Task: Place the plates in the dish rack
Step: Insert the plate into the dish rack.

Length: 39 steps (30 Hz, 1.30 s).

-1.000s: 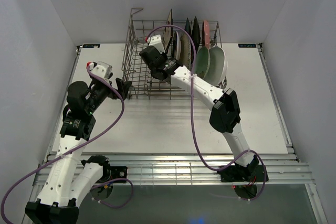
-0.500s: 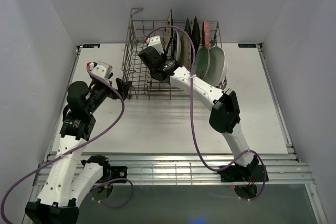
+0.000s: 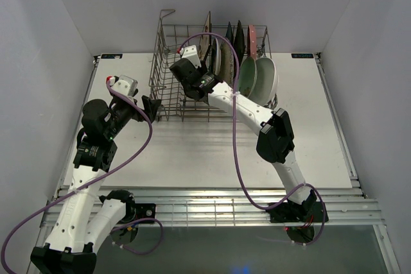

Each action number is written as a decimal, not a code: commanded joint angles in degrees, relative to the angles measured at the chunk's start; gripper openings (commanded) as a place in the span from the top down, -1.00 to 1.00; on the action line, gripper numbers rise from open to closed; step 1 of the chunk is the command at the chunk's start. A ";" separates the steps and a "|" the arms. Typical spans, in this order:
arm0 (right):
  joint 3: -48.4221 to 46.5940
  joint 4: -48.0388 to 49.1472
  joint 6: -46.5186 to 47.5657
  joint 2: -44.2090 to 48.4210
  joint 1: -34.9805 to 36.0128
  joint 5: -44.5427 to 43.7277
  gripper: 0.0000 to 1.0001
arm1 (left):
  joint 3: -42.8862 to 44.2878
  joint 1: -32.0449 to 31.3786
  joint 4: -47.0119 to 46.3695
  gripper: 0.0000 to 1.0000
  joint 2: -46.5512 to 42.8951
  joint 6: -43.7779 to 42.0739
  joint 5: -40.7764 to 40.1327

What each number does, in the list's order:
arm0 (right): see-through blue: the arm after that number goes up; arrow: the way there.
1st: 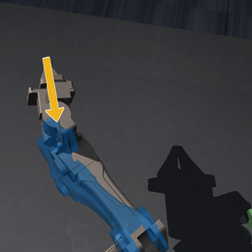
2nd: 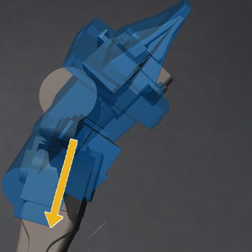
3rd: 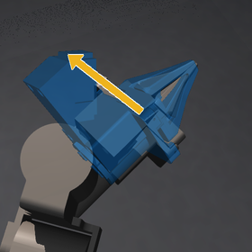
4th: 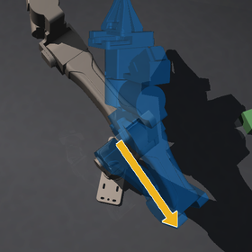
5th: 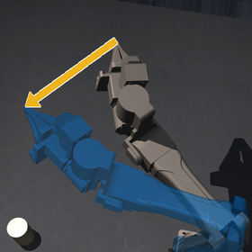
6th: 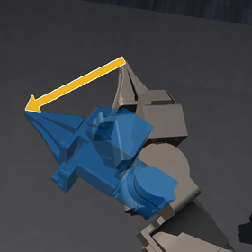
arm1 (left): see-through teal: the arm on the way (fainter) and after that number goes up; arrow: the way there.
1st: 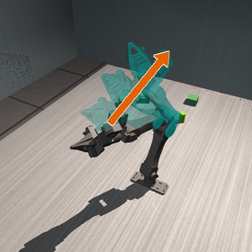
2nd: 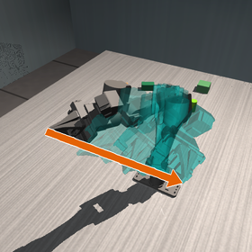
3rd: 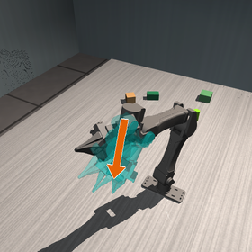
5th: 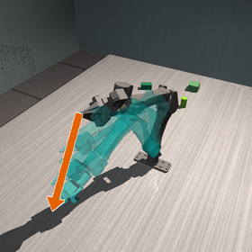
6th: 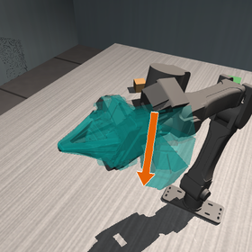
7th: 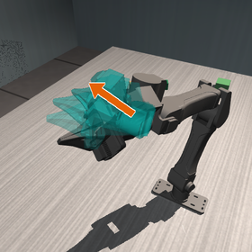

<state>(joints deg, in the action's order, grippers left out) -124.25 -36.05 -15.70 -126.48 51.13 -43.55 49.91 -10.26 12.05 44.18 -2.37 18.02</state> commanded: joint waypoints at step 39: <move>2.87 5.03 -6.44 4.84 -2.44 6.02 0.84 | -0.87 -0.02 0.16 -0.96 -2.35 -0.09 2.28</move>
<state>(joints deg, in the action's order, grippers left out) -121.30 -34.46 -17.58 -125.25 47.97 -44.03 49.19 -10.26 12.14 43.22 -2.52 19.11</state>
